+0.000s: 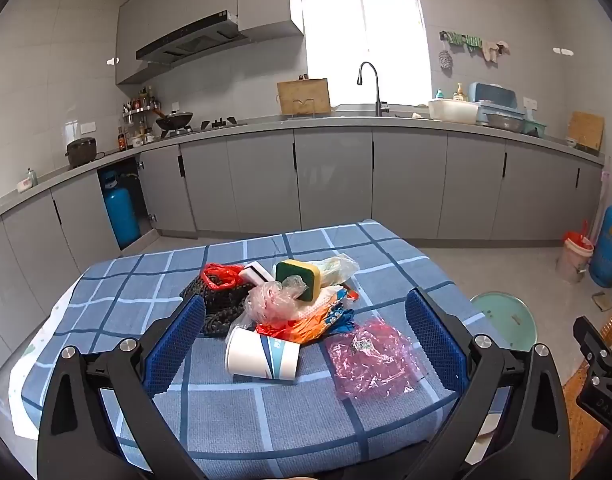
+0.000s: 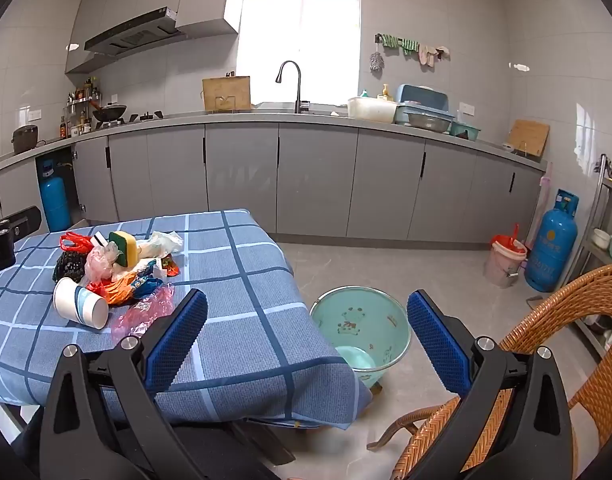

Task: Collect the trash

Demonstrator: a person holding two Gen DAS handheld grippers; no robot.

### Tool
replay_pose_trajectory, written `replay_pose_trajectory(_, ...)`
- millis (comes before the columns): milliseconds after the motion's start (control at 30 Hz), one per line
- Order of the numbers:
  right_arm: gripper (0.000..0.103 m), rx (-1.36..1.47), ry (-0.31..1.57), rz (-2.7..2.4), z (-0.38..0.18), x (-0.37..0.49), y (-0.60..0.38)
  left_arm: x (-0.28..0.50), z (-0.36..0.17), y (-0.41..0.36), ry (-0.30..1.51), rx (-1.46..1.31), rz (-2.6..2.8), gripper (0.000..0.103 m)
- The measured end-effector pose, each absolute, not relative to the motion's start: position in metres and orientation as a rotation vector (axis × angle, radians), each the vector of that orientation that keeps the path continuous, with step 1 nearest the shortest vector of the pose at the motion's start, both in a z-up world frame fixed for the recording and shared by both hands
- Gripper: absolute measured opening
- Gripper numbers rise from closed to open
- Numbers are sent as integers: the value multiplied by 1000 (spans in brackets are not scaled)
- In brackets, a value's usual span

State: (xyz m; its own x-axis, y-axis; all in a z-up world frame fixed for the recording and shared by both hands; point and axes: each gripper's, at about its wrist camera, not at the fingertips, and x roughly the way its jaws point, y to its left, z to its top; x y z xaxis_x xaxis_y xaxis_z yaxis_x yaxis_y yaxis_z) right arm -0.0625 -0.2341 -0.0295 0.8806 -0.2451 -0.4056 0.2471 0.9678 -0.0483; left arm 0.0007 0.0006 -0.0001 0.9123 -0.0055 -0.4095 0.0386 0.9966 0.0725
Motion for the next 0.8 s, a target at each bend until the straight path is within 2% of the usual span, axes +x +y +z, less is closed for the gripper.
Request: replay_pose_trajectory(800, 98, 8, 428, -254, -28, -64, -235, 4, -10, 3, 422, 90, -15, 99)
